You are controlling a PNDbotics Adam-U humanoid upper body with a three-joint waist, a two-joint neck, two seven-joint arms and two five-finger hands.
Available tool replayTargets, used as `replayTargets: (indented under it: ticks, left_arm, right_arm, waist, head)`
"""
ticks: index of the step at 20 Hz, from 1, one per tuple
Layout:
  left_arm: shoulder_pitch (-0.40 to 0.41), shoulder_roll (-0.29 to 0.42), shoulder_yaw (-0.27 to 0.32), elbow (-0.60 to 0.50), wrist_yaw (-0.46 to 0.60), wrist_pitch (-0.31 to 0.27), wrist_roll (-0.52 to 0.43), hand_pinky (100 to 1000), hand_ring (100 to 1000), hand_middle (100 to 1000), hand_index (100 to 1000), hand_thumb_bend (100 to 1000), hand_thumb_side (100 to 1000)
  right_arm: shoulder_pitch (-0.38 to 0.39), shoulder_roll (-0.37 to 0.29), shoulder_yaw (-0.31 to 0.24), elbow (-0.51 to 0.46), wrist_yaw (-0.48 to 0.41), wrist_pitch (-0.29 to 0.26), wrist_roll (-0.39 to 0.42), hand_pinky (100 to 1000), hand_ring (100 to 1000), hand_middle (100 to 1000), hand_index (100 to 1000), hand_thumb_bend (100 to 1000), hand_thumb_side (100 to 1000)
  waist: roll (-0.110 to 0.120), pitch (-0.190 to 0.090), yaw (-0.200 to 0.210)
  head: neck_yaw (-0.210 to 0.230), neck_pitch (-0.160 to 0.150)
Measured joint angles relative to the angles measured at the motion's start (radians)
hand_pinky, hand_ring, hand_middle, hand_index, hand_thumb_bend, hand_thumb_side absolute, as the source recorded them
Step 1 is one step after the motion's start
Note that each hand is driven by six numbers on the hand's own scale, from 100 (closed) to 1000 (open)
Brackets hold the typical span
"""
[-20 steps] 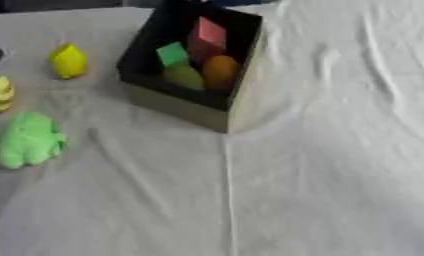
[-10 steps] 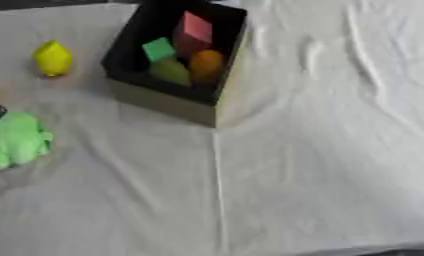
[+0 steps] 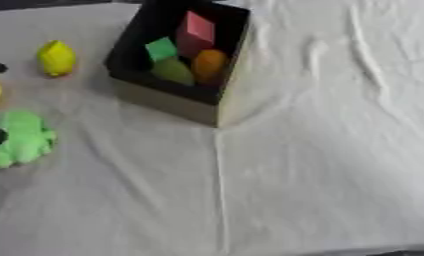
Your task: Pick up objects on the table and place them in the box.
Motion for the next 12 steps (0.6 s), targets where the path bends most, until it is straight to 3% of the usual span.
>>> replayTargets:
  ticks: [5,12]
  left_arm:
    - [0.004,0.003,-0.005,0.037,-0.042,0.051,-0.061,899,882,844,934,433,100]
    - [-0.008,-0.002,-0.027,0.14,-0.063,0.06,-0.096,899,883,849,939,462,114]
  right_arm:
    - [0.006,0.001,-0.002,0.006,0.0,0.005,-0.005,869,879,617,730,100,215]
    - [0.009,0.004,-0.008,0.009,0.0,0.011,-0.011,868,876,612,725,100,226]
  waist:
    - [0.001,0.0,-0.001]
    - [0.001,0.0,-0.007]
  head:
    - [0.004,0.0]
    - [0.011,-0.001]
